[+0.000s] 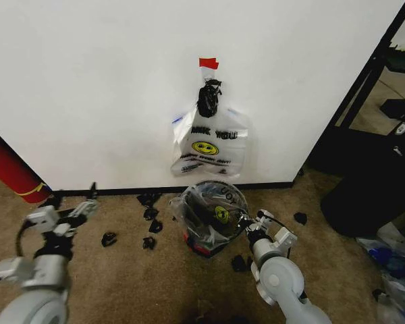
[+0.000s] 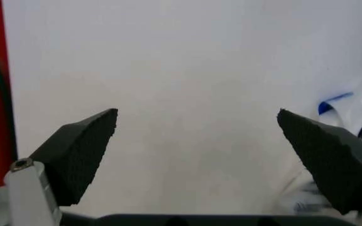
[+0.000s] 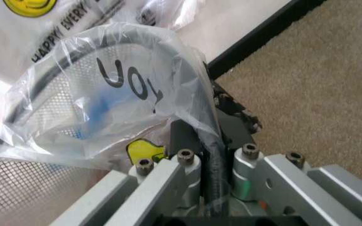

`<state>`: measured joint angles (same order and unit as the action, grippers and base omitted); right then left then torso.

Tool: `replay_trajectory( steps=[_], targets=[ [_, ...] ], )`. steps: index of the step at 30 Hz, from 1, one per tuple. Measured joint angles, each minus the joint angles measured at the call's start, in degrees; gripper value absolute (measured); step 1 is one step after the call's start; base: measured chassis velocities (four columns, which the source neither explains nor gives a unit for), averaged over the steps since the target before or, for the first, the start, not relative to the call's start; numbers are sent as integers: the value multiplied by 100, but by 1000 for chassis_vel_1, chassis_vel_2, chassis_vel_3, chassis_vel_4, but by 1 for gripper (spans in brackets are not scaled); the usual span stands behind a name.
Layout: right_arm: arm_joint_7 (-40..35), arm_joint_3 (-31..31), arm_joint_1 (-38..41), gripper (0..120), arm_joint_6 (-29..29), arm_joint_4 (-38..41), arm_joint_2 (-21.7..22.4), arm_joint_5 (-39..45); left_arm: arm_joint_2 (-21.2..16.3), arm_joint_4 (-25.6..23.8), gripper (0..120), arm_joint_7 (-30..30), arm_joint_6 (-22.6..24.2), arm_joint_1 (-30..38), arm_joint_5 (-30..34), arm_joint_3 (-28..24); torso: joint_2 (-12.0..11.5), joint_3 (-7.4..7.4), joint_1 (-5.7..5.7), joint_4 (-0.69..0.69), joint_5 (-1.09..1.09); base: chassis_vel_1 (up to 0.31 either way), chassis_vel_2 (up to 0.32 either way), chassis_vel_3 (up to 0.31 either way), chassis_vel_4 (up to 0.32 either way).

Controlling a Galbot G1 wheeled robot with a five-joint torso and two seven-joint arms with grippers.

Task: Pick up the garbage bag from the wall and place it over the trash bin.

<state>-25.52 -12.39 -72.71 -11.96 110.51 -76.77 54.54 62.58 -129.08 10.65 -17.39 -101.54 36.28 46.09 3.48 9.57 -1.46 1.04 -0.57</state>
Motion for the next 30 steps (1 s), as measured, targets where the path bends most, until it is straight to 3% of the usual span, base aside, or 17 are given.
replay_trajectory(
  steps=[5,9,30],
  targets=[
    [39,41,67,0,-26,-64,-31,-7,404,113,100,-167,-477,-116,-809,-91,0,0,0,0,-1,0,0,0,0],
    [48,74,105,0,-46,-125,-64,-6,539,158,100,-207,-663,-198,-1053,-198,0,0,-1,0,-1,0,0,0,0],
    [311,88,93,2,-90,-584,-231,-150,490,165,100,-151,-581,-123,-864,-373,-1,1,-1,-1,-1,0,0,0,0]
  ],
)
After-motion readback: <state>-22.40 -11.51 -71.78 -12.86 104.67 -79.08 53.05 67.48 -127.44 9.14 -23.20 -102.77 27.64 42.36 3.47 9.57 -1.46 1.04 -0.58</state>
